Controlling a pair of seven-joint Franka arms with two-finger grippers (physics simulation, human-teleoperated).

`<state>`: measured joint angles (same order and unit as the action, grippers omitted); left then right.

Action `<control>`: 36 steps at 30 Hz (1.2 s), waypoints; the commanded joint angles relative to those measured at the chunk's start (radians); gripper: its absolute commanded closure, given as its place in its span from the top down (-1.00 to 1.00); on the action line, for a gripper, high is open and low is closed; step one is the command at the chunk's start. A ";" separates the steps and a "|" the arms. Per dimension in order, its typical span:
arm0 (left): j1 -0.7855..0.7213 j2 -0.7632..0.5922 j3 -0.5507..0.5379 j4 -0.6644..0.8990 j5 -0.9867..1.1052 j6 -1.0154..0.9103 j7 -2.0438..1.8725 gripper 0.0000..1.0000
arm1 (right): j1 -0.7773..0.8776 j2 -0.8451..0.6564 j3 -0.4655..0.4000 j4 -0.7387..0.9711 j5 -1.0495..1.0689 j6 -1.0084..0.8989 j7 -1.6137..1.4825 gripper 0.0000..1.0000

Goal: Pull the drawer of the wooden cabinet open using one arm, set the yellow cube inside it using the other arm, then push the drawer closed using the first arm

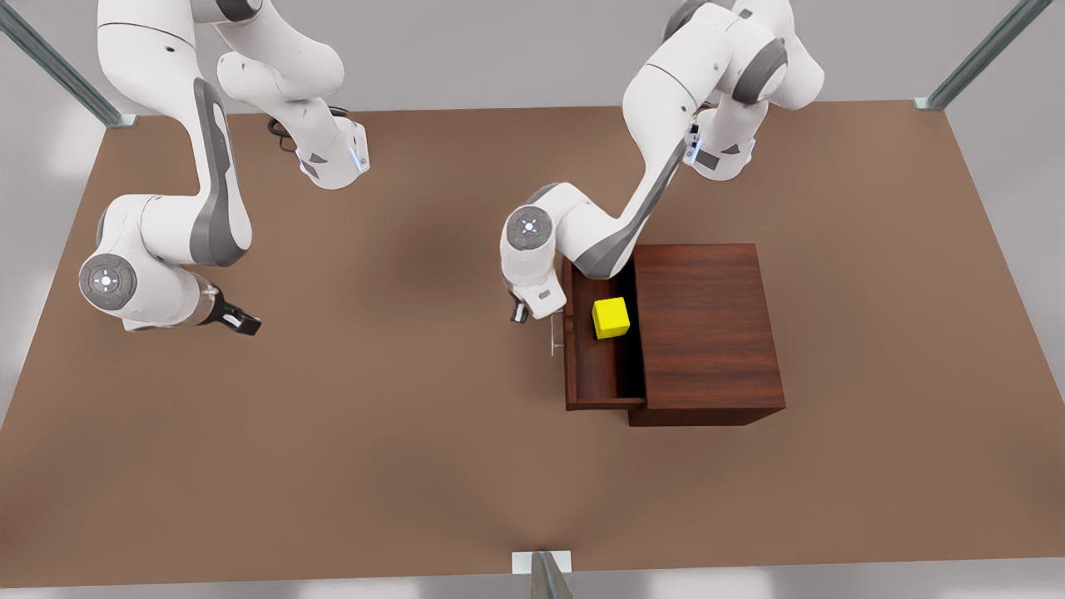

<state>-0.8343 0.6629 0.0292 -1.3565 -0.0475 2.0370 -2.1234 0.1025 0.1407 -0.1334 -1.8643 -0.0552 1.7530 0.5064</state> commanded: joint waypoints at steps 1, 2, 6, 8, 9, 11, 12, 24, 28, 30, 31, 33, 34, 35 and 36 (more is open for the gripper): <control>0.000 0.003 0.006 -0.004 0.052 0.074 -0.552 -0.63 | 0.000 0.002 0.000 0.000 0.000 0.010 -0.540 1.00; 0.001 0.003 0.006 -0.012 0.077 0.071 -0.546 -0.63 | 0.002 0.003 0.000 0.000 -0.002 0.011 -0.537 1.00; 0.004 0.003 0.017 -0.041 0.078 0.058 -0.469 -0.63 | 0.002 0.005 0.000 0.002 -0.002 0.011 -0.534 1.00; 0.004 0.003 0.028 -0.061 0.078 0.049 -0.417 -0.63 | 0.002 0.008 0.000 0.004 -0.002 0.011 -0.534 1.00; 0.006 0.001 0.034 -0.076 0.078 0.049 -0.382 -0.63 | 0.002 0.008 0.000 0.005 -0.003 0.011 -0.534 1.00; 0.006 -0.002 0.055 -0.081 0.078 -0.017 -0.319 -0.63 | 0.002 0.008 0.001 0.005 -0.002 0.011 -0.534 1.00; 0.009 -0.002 0.066 -0.079 0.078 -0.034 -0.293 -0.63 | 0.002 0.008 0.000 0.005 -0.003 0.011 -0.534 1.00; 0.061 -0.014 0.067 -0.073 0.077 -0.146 -0.139 -0.63 | 0.005 0.017 0.001 0.010 -0.005 0.011 -0.520 1.00; 0.086 -0.017 0.069 -0.072 0.078 -0.178 -0.086 -0.63 | 0.005 0.017 0.001 0.010 -0.005 0.011 -0.520 1.00; 0.106 -0.017 0.071 -0.072 0.078 -0.189 -0.058 -0.63 | 0.005 0.017 0.001 0.010 -0.006 0.011 -0.520 1.00; 0.115 -0.019 0.074 -0.072 0.078 -0.190 -0.053 -0.63 | 0.005 0.017 0.001 0.010 -0.006 0.011 -0.520 1.00; 0.121 -0.019 0.083 -0.072 0.078 -0.190 -0.040 -0.63 | 0.005 0.017 0.001 0.010 -0.006 0.011 -0.520 1.00; 0.121 -0.019 0.087 -0.072 0.078 -0.190 -0.038 -0.63 | 0.005 0.017 0.001 0.010 -0.006 0.011 -0.520 1.00; 0.127 -0.017 0.090 -0.072 0.078 -0.190 -0.023 -0.63 | 0.005 0.017 0.001 0.010 -0.006 0.011 -0.520 1.00; 0.133 -0.017 0.094 -0.072 0.078 -0.190 -0.018 -0.63 | 0.005 0.017 0.001 0.010 -0.006 0.011 -0.520 1.00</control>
<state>-0.7048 0.6469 0.1195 -1.4286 0.0314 1.8620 -2.2498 0.1074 0.1589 -0.1315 -1.8550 -0.0619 1.7644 0.0547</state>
